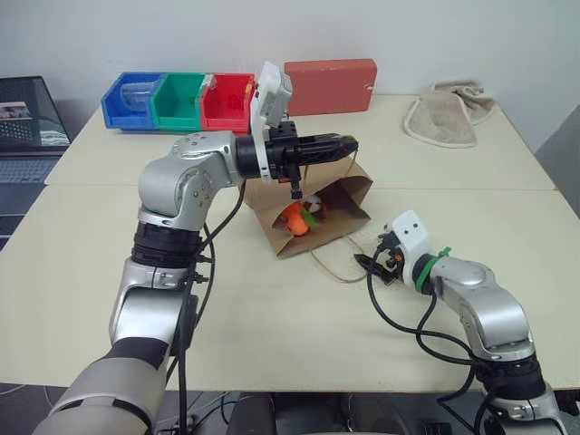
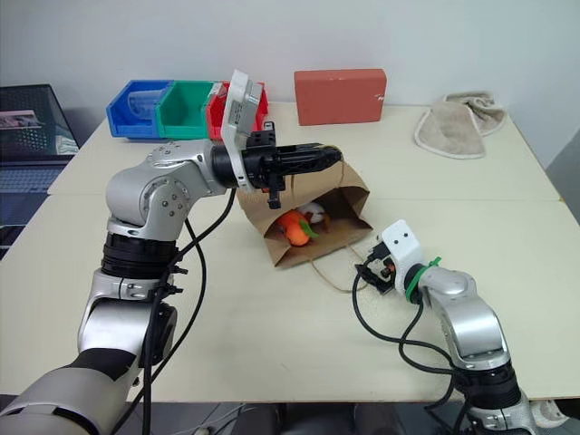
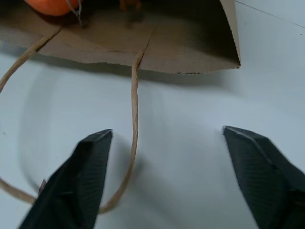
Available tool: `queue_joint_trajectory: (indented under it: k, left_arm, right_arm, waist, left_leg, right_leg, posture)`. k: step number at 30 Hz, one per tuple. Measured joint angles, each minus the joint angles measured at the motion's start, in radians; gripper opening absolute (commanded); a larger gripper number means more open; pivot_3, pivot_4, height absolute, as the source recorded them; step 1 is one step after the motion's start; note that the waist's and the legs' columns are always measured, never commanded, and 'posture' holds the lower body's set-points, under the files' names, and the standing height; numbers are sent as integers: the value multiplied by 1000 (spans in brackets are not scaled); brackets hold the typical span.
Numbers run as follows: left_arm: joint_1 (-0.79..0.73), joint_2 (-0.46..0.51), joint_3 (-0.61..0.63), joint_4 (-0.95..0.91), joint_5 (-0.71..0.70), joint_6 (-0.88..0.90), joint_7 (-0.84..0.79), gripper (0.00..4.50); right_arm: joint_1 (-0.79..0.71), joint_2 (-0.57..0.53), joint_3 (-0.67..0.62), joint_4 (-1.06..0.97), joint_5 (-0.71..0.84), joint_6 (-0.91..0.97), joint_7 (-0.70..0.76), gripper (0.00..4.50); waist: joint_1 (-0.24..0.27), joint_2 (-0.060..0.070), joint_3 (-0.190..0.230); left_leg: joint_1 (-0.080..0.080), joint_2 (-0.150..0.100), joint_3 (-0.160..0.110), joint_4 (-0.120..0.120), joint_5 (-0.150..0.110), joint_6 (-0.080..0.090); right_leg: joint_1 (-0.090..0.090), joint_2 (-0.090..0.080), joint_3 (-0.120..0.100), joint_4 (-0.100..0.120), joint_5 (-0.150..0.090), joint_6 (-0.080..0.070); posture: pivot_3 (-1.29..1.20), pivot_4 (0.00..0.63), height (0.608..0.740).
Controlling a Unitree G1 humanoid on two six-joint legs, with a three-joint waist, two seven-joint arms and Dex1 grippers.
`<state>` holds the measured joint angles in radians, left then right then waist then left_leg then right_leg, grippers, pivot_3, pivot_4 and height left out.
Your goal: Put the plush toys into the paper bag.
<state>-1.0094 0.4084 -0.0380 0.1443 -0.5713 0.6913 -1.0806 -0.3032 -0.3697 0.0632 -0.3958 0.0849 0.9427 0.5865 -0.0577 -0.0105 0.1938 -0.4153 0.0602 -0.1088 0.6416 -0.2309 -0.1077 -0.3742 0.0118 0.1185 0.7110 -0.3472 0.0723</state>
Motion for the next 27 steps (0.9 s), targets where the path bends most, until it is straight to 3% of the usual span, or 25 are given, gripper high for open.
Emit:
queue_joint_trajectory:
  k: [7,13,18,27]
  left_arm:
    - [0,3,0,0,0,0,0,0]
    - [0,19,2,0,-1,4,0,0]
    - [-1,40,7,0,-5,25,0,0]
    - [-137,29,55,26,-50,85,34,0]
  right_arm:
    - [1,-16,18,4,44,-4,2,127]
    - [4,-24,19,-51,106,38,3,30]
    - [2,-35,-70,-151,223,153,8,30]
    - [-223,-221,-453,-310,554,524,95,30]
  waist:
    - [0,0,0]
    - [0,0,0]
    - [2,0,0]
    - [4,1,2]
  left_leg:
    - [0,0,0,0,0,0]
    - [0,0,0,0,0,0]
    - [0,0,0,0,0,0]
    - [0,0,0,-1,0,0]
  right_leg:
    - [0,0,0,0,0,0]
    - [0,0,0,0,0,0]
    - [0,0,0,0,0,0]
    - [0,0,-1,-1,0,0]
  posture:
    - [0,150,740]
    - [0,150,740]
    - [0,150,740]
    - [0,150,740]
